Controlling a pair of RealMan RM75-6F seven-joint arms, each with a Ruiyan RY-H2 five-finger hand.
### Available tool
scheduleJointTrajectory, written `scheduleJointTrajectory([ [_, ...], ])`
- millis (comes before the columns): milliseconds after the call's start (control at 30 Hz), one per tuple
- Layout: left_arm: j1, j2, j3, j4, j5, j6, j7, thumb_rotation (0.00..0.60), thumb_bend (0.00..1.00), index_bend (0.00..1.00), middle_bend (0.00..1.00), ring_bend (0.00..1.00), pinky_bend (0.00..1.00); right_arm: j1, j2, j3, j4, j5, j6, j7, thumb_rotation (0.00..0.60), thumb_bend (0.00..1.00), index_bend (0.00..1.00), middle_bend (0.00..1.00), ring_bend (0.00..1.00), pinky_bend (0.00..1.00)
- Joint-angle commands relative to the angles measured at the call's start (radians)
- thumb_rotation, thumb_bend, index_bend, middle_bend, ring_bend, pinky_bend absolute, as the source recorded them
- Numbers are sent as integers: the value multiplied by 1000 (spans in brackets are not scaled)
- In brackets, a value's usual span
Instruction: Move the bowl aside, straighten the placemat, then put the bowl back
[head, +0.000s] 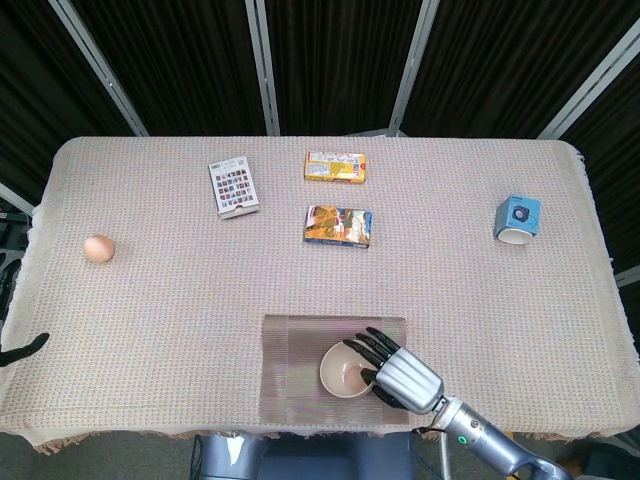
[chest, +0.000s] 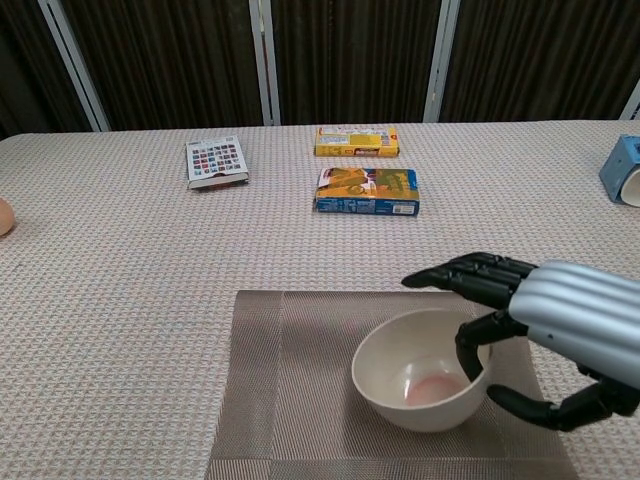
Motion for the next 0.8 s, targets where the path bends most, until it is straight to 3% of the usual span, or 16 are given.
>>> scheduleJointTrajectory([
  [33, 0, 0, 1, -1, 1, 0, 0, 600, 0, 0, 0, 0, 0, 0, 6, 25, 27, -1, 69, 48, 600, 415, 769, 25, 0, 0],
  [133, 1, 0, 1, -2, 2, 2, 0, 600, 0, 0, 0, 0, 0, 0, 26, 52, 31, 19, 106, 76, 600, 417, 788, 30, 0, 0],
  [300, 1, 1, 1, -4, 2, 3, -1, 600, 0, 0, 0, 0, 0, 5, 80, 113, 51, 87, 144, 129, 600, 419, 734, 37, 0, 0],
  [400, 2, 2, 2, -6, 4, 5, 0, 600, 0, 0, 0, 0, 0, 10, 92, 150, 81, 137, 144, 141, 600, 419, 777, 40, 0, 0],
  [600, 1, 0, 3, -8, 4, 4, 5, 600, 0, 0, 0, 0, 0, 29, 70, 209, 190, 280, 57, 143, 600, 419, 796, 45, 0, 0],
  [800, -1, -1, 1, -4, -6, -1, 4, 600, 0, 0, 0, 0, 0, 26, 22, 216, 297, 367, -5, 151, 600, 419, 802, 46, 0, 0],
])
